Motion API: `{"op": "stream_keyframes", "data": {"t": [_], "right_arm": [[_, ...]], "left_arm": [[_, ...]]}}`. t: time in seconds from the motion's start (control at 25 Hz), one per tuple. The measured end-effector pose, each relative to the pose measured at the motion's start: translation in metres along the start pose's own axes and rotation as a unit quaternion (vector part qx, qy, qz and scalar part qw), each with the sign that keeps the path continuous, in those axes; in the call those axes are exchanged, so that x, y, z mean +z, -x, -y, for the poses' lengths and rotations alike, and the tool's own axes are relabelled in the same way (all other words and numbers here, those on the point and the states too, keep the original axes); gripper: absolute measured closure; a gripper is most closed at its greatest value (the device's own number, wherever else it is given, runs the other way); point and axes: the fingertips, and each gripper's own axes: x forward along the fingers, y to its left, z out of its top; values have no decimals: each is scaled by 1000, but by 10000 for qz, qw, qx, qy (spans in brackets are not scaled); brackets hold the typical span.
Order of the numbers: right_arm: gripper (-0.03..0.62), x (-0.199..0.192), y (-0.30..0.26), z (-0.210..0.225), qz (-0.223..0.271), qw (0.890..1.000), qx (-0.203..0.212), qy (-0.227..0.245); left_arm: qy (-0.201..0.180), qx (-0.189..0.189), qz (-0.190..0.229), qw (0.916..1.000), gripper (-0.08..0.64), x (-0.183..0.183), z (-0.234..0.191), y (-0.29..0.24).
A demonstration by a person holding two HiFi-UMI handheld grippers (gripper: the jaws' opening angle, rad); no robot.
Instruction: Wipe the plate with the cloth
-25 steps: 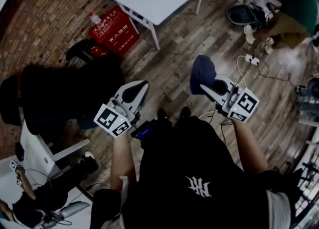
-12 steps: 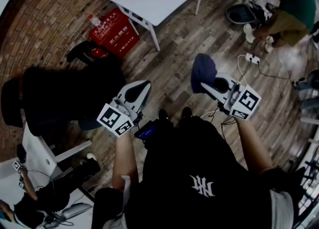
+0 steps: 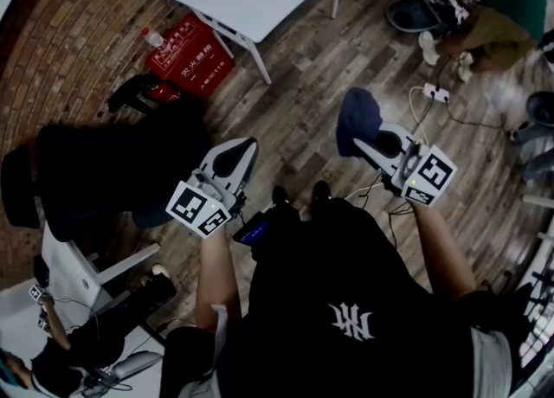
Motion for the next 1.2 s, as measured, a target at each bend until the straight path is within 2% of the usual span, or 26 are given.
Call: {"op": "stream_keyframes", "data": {"t": [0.28,0.4,0.6,0.68,0.88,1.04,1.2], "right_arm": [[518,-2,14,21,5,9998,-172,73],[518,-4,25,27,60,9999,-130,40],[518,-5,33,35,162,9996,-224,-116],[518,-3,35,40,175,9994,-243,-150],[518,0,20,63,188,9993,-217,-219],[518,4,4,84,227,9990,-282,-276],[518,9,-17,114,93,9988,-329,-360]], "left_arm": [[-58,-127,-155,9998,557,-1,13,-32],[-77,-155,-71,9998,558,6,19,-42],[-228,-150,-138,9995,557,15,24,-43],[-166,-86,-127,9997,558,16,20,-43],[53,44,-33,10000,558,18,-8,-48],[110,19,35,9999,557,18,-39,-62],[112,-60,142,9998,558,34,-75,-87]]}}
